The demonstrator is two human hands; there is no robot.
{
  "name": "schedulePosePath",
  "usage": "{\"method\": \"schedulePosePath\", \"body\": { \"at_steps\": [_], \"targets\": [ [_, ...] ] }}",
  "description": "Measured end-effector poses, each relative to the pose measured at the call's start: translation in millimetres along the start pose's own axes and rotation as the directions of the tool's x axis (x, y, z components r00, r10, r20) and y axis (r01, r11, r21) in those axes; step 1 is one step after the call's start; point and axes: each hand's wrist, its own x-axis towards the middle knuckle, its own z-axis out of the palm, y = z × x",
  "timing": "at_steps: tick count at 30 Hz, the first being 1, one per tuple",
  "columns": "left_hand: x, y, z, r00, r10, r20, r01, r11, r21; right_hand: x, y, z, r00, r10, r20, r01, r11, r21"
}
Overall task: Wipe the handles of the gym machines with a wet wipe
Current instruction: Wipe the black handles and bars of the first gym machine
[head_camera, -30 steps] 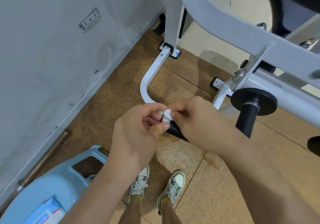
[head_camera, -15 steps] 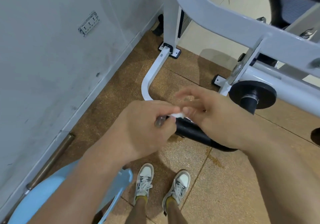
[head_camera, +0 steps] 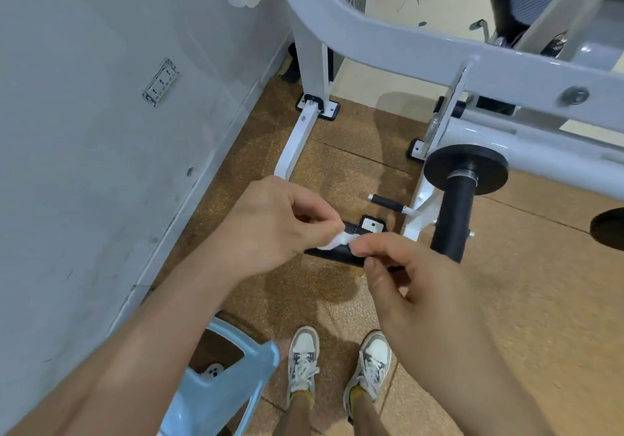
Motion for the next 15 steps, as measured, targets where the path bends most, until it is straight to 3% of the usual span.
{"method": "schedulePosePath", "body": {
  "at_steps": [4,9,13,15],
  "targets": [
    [15,-2,-9,0.991,-0.121,0.055,0.119,0.992,0.043,-1,-5,11,0.999,0.01,-0.033,-0.008,0.998,0.064],
    [2,1,-2,0.993,0.037,0.109,-0.07,0.944,0.321,1,-2,8,0.998,-0.014,-0.054,0.011,0.999,-0.049],
    [13,6,-7,0.964,-0.124,0.236,0.09,0.984,0.151,-2,4,10,0.993,-0.058,-0.1,0.03,0.965,-0.261],
    [15,12,-6,0.963,-0.084,0.255,0.023,0.972,0.234,-4,8,9,0.99,-0.06,-0.131,0.021,0.96,-0.28]
  ]
}}
